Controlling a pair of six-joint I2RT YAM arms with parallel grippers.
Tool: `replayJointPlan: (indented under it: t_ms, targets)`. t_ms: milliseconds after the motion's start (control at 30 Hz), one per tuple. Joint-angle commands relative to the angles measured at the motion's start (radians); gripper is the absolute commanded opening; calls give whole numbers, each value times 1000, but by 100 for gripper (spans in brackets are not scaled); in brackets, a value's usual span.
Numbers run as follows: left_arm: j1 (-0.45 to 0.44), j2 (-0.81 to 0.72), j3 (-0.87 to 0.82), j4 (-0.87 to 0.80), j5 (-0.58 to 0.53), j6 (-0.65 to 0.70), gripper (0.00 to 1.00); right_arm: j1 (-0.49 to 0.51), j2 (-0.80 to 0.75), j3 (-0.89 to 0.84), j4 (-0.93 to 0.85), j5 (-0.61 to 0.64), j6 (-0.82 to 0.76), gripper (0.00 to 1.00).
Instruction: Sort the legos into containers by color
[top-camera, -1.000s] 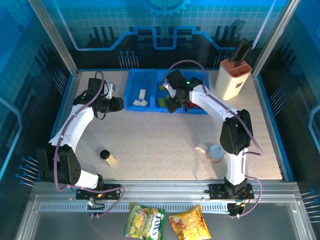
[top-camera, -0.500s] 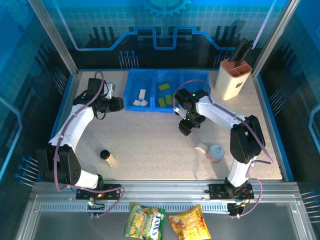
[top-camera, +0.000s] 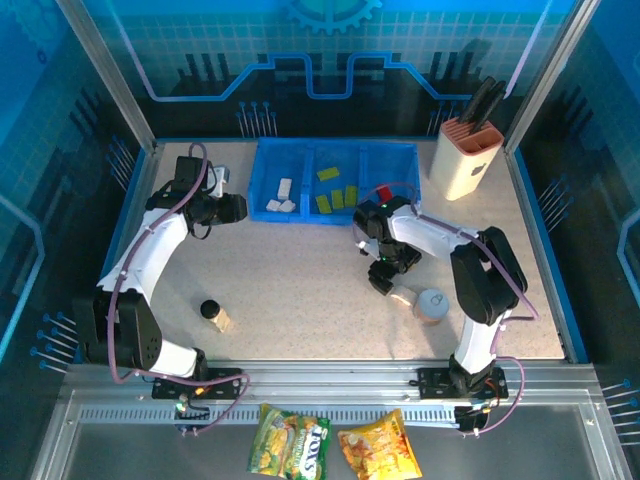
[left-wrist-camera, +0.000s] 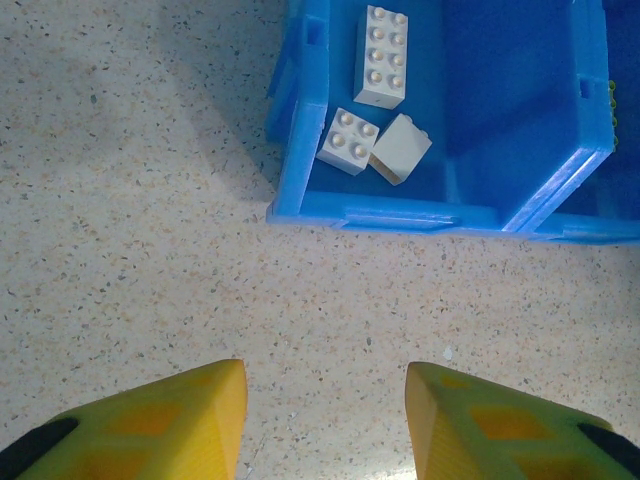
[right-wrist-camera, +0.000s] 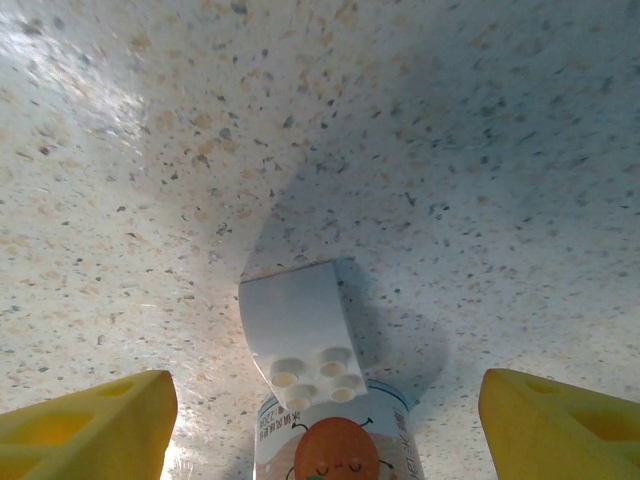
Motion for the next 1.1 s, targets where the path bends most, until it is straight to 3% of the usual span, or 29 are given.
replayJointPlan:
  t_ms: [0,333,667,1067]
  targets:
    - [14,-14,-1,1,33,-1,47,14,29,-28,-16,-20,-22,80]
    - [18,-13,-1,1,32,-2,47,14,99,-83,13,37,-27,78]
    - [18,-3,1,0,35,-3,47,12,77,-112,35,28,-43,54]
    - [21,-10,-1,2,33,-2,47,18,48,-112,33,27,-51,41]
